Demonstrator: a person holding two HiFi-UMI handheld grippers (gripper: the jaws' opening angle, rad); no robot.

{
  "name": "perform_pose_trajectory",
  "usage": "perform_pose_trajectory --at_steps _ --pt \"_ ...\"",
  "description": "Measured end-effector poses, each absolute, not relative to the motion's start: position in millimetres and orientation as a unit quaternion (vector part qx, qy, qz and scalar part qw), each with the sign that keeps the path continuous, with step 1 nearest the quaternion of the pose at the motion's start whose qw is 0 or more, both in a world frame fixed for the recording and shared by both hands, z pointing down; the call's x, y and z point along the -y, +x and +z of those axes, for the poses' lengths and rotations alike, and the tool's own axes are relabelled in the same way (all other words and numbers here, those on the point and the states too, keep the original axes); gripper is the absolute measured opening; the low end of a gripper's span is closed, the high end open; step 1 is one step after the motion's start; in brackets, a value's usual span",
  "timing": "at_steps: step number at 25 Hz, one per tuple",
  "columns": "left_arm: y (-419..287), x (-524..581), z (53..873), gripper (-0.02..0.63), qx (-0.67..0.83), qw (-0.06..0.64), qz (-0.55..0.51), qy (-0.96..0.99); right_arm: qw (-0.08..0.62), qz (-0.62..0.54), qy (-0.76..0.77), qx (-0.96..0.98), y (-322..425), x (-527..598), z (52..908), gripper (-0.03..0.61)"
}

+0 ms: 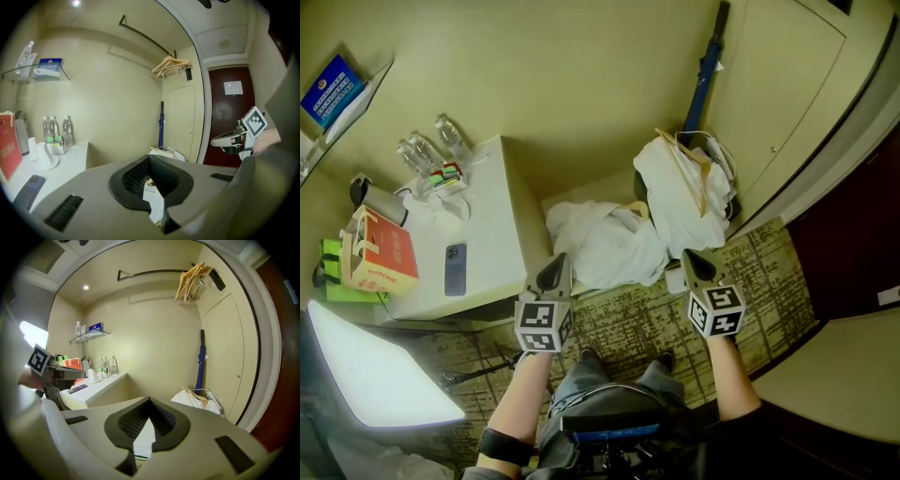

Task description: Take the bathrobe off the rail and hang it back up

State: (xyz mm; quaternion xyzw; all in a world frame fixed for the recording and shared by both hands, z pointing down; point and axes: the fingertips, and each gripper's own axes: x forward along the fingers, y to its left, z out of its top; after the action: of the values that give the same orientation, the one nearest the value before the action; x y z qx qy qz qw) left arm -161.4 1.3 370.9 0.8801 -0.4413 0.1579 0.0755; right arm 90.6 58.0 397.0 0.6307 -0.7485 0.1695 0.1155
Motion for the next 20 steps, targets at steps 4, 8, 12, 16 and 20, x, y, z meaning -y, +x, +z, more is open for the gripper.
perform_pose_trajectory --at_steps 4,8,12,16,20 --pt "-170.7 24.6 379.4 0.000 0.429 0.090 0.137 0.888 0.117 0.162 0.642 0.740 72.7 -39.2 400.0 0.025" --pt "-168.4 43.6 393.4 0.000 0.415 0.093 0.148 0.893 0.115 0.158 0.648 0.736 68.4 -18.9 402.9 0.025" --pt "-157.8 60.8 413.4 0.000 0.417 0.102 0.160 0.889 0.119 0.161 0.637 0.745 76.5 7.8 417.5 0.025" --pt "-132.4 83.4 438.9 0.000 0.426 0.132 0.166 0.880 0.127 0.171 0.619 0.756 96.7 39.7 434.8 0.025" --pt "-97.0 110.7 460.2 0.000 0.429 0.153 0.169 0.874 0.131 0.174 0.603 0.767 115.1 67.2 449.9 0.025"
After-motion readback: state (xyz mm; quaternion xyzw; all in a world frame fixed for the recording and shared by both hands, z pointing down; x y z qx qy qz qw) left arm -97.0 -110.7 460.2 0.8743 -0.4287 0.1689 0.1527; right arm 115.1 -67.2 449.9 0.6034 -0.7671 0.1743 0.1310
